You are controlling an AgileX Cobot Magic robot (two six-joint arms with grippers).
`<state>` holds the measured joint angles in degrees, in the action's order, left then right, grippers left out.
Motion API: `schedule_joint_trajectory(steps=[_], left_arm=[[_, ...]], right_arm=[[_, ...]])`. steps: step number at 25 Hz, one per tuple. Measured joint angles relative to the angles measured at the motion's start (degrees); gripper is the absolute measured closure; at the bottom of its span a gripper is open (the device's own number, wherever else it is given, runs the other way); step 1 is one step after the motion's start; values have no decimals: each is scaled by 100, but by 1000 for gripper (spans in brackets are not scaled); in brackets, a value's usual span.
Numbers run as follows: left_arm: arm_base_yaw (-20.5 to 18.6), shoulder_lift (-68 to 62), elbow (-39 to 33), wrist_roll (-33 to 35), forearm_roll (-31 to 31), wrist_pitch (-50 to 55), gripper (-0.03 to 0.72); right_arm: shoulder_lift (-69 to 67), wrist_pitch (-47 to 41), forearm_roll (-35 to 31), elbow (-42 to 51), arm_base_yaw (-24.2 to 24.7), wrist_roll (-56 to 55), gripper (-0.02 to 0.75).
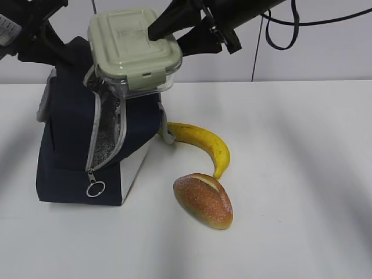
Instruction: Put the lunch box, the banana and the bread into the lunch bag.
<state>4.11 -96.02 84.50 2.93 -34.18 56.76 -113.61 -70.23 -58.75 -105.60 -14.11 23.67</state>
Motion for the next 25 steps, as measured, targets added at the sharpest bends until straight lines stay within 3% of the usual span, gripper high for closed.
schedule_joint_trajectory(steps=[12, 25], left_arm=[[0, 0, 0, 0, -23, 36, 691], [0, 0, 0, 0, -18, 116, 691]], right_arm=[[-389, 535, 1477, -127, -478, -737, 389], [-1070, 1057, 2835, -1134, -1502, -1661, 389]])
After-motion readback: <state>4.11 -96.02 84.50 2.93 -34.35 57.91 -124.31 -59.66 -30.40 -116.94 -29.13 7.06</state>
